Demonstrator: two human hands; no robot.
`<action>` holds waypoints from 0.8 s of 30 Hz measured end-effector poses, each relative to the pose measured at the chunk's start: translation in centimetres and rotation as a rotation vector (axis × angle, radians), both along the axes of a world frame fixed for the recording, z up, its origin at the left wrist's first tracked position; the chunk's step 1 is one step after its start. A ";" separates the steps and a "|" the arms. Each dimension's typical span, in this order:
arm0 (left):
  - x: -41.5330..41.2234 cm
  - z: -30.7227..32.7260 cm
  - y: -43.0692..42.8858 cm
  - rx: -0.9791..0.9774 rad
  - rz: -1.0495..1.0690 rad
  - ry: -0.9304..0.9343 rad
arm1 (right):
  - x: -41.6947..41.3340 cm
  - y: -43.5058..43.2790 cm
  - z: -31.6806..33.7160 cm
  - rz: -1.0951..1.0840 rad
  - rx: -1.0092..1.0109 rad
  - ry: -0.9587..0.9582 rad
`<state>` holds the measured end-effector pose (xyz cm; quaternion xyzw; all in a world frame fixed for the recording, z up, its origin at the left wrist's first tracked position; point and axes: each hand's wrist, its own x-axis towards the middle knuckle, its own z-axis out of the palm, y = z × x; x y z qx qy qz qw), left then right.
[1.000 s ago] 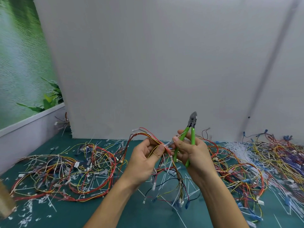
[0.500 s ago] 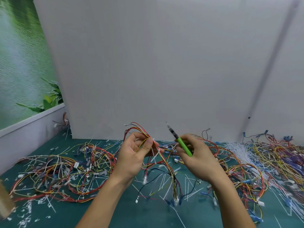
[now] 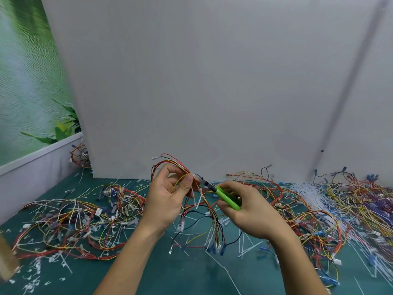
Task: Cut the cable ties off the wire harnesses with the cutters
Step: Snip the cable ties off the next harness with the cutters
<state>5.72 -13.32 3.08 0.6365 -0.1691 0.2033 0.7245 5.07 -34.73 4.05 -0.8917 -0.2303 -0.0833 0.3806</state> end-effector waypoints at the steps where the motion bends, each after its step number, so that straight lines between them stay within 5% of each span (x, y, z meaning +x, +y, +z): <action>1: 0.0 0.0 0.0 0.005 -0.001 -0.005 | 0.0 0.0 0.0 0.001 0.004 0.001; 24: 0.2 -0.5 0.0 0.043 -0.071 0.090 | -0.8 0.7 0.4 0.109 -0.039 0.114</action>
